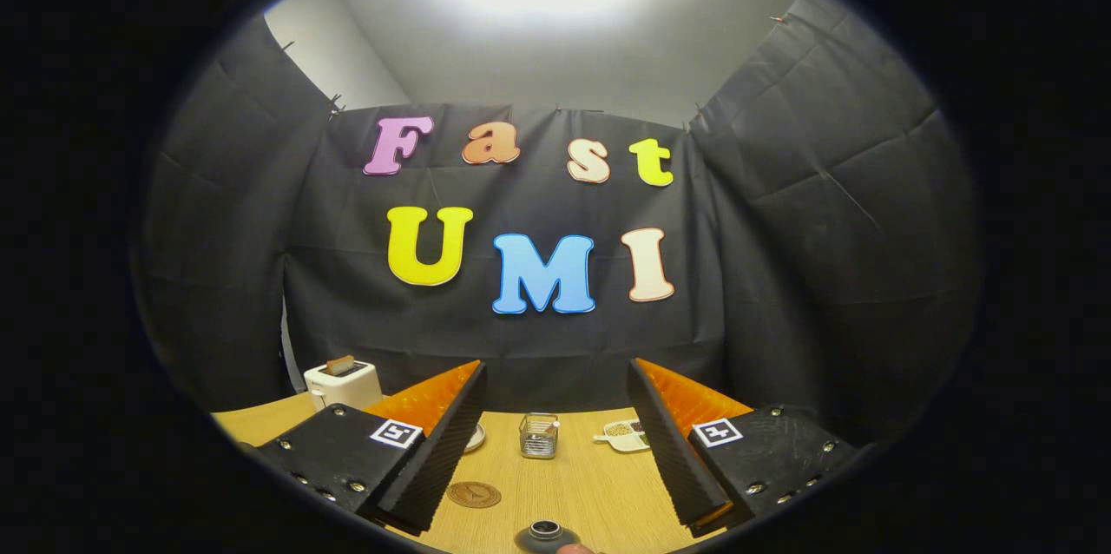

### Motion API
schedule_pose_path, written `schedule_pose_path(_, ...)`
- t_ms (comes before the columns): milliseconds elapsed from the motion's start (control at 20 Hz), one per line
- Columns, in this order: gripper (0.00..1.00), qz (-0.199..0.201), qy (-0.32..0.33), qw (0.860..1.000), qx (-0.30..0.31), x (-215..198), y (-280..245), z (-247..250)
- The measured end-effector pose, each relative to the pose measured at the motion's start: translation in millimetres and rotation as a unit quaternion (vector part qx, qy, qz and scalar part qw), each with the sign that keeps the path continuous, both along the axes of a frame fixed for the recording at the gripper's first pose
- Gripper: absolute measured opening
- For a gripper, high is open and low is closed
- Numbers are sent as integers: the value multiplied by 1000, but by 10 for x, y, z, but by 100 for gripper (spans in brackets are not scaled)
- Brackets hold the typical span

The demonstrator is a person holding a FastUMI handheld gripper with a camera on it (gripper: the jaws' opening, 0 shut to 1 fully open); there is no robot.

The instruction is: Take the bottle from table, then pour the juice into the cup, finally place the bottle on the coaster

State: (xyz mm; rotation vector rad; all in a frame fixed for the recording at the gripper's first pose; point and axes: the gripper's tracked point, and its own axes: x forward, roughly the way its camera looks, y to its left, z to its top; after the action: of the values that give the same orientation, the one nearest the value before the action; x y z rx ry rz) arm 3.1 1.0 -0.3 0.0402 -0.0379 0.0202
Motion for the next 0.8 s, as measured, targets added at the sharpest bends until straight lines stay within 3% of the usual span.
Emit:
schedule_pose_path(500,98,5,13,1000,17,-40,-44,-487)
schedule_pose_path(800,99,35,50,998,12,-93,52,-866)
